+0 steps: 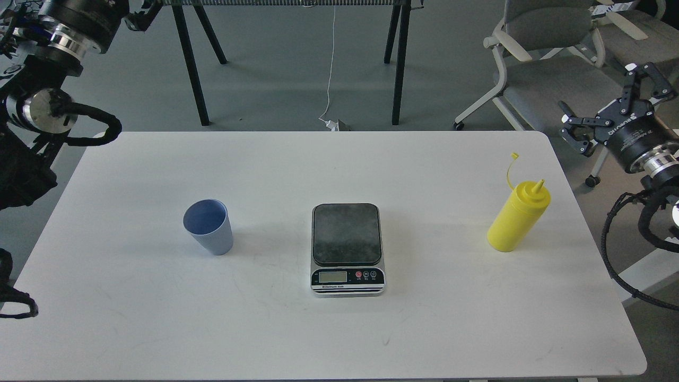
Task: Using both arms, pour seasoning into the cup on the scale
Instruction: 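Move the left gripper toward the blue cup, then lower the left gripper onto the blue cup and grasp its rim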
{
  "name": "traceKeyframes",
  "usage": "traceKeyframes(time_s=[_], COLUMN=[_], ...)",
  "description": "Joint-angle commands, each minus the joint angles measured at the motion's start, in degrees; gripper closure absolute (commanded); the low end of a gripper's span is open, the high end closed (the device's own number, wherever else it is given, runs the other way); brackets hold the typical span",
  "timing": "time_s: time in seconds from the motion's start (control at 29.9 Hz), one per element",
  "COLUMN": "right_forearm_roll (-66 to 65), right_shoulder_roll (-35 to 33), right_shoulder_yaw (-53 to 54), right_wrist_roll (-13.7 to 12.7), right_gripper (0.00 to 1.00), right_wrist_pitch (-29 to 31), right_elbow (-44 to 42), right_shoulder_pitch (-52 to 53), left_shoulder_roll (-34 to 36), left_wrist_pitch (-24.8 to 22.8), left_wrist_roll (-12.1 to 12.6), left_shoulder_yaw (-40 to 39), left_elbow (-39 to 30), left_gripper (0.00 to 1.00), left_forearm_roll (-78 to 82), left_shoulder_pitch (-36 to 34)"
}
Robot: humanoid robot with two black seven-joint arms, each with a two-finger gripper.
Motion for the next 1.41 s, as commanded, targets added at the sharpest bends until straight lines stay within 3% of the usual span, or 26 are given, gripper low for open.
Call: traceKeyframes(time_s=[0.0, 0.2, 0.37, 0.5, 0.67, 0.84, 1.37], right_forearm_roll=[0.0, 0.0, 0.0, 0.0, 0.0, 0.0, 0.0], right_shoulder_roll=[0.0, 0.0, 0.3, 0.4, 0.4, 0.2, 0.4], right_shoulder_yaw=[0.0, 0.1, 0.1, 0.2, 0.2, 0.3, 0.1], right_wrist_roll=[0.0, 0.0, 0.0, 0.0, 0.0, 0.0, 0.0], right_gripper=[0.01, 0.01, 0.01, 0.01, 0.01, 0.01, 0.01], right_wrist_pitch=[0.0, 0.0, 0.0, 0.0, 0.0, 0.0, 0.0], right_elbow=[0.0, 0.1, 0.1, 0.0, 0.0, 0.0, -0.1], right_shoulder_pitch=[-0.1, -0.1, 0.0, 0.1, 0.1, 0.0, -0.3], left_shoulder_roll=[2.1, 7.1, 9.2, 9.9, 9.7, 9.2, 9.6], left_wrist_pitch=[0.0, 0.0, 0.0, 0.0, 0.0, 0.0, 0.0], left_wrist_roll=[0.0, 0.0, 0.0, 0.0, 0.0, 0.0, 0.0], left_shoulder_yaw=[0.6, 1.6, 4.2, 13.2, 23.7, 34.1, 46.1], left_elbow=[0.0, -4.6, -17.4, -27.0, -34.1, -34.9, -30.9], left_gripper=[0.00, 0.00, 0.00, 0.00, 0.00, 0.00, 0.00], left_forearm_roll=[9.1, 46.0, 68.8, 80.3, 88.9, 99.5, 107.5], left_shoulder_pitch=[-3.9, -8.7, -8.7, -9.4, -10.9, -13.6, -13.3])
